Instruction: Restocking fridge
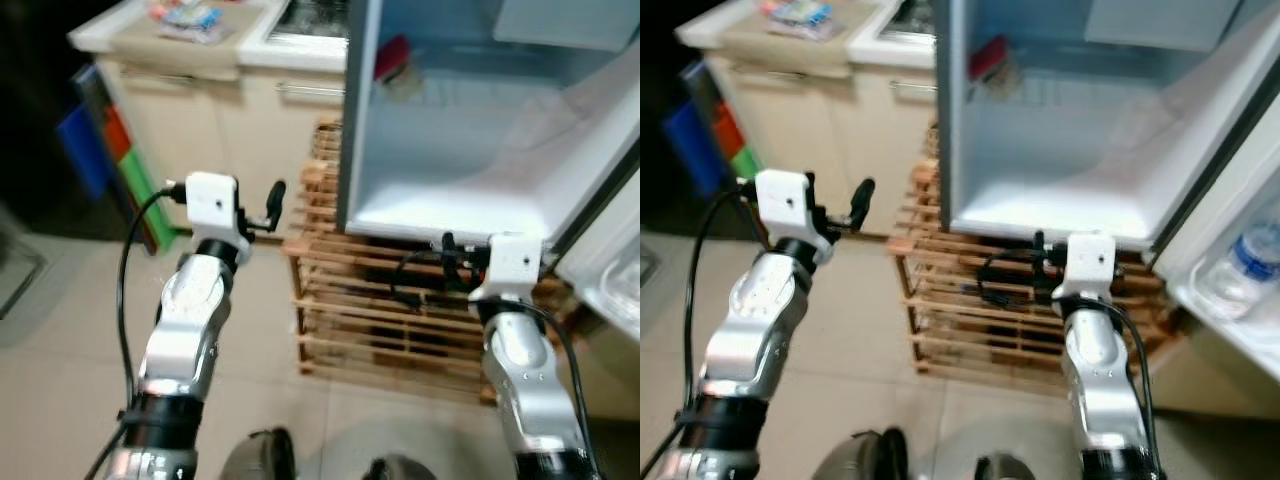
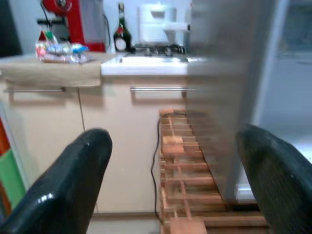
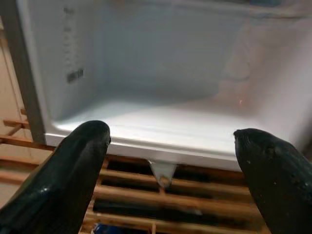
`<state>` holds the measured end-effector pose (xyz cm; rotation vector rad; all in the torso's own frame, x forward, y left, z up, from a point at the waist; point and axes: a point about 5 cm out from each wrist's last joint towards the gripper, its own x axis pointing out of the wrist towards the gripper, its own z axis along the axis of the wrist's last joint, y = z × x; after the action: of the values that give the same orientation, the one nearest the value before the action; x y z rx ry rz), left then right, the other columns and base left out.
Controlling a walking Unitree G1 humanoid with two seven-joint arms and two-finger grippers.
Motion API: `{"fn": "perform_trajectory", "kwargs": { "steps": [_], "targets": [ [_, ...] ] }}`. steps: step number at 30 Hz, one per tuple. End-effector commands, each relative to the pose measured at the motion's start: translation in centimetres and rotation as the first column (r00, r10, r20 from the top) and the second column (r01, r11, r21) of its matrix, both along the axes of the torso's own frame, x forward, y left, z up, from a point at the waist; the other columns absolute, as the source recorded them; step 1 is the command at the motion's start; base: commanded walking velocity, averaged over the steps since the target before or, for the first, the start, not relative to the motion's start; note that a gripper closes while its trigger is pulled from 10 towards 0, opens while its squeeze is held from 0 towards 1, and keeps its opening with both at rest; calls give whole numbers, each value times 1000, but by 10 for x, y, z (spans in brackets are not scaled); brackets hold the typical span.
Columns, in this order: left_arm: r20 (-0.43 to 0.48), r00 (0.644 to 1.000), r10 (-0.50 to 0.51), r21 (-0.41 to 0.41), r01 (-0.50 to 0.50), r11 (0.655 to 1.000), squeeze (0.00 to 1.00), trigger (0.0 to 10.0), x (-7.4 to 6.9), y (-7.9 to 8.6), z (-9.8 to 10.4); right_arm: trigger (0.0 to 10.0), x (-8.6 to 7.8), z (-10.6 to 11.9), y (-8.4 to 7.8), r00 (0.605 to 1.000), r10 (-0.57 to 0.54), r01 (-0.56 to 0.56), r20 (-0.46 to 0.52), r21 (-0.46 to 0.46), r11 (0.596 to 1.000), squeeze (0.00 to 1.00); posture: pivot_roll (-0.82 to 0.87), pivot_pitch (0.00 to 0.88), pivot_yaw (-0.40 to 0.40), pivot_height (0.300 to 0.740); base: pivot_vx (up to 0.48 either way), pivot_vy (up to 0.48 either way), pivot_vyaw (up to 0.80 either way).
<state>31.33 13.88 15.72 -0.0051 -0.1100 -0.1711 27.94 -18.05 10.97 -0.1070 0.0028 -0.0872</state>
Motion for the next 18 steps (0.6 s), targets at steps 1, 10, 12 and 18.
{"fn": "perform_trajectory", "kwargs": {
  "steps": [1,10,12,18],
  "targets": [
    [20,1000,-15,11,15,1000,0,10000,3,-2,6,10000,0,4,-3,1000,-19,19,23,-8,1000,0,-133,39,25,740,0,0,0],
    [-3,992,-124,-45,123,991,0,10000,8,-32,-1,10000,2,-3,-7,999,-31,31,18,-19,999,0,-197,0,118,740,0,-36,0],
    [-25,991,-133,-57,131,990,0,10000,8,-37,-9,10000,4,-7,-9,999,-41,41,3,3,999,0,-206,0,118,740,0,-360,0],
    [-50,994,-94,-62,91,994,0,10000,8,-33,-20,10000,7,-3,-16,998,-57,57,-2,2,998,0,-201,0,45,740,0,-451,0]
  ]
}}
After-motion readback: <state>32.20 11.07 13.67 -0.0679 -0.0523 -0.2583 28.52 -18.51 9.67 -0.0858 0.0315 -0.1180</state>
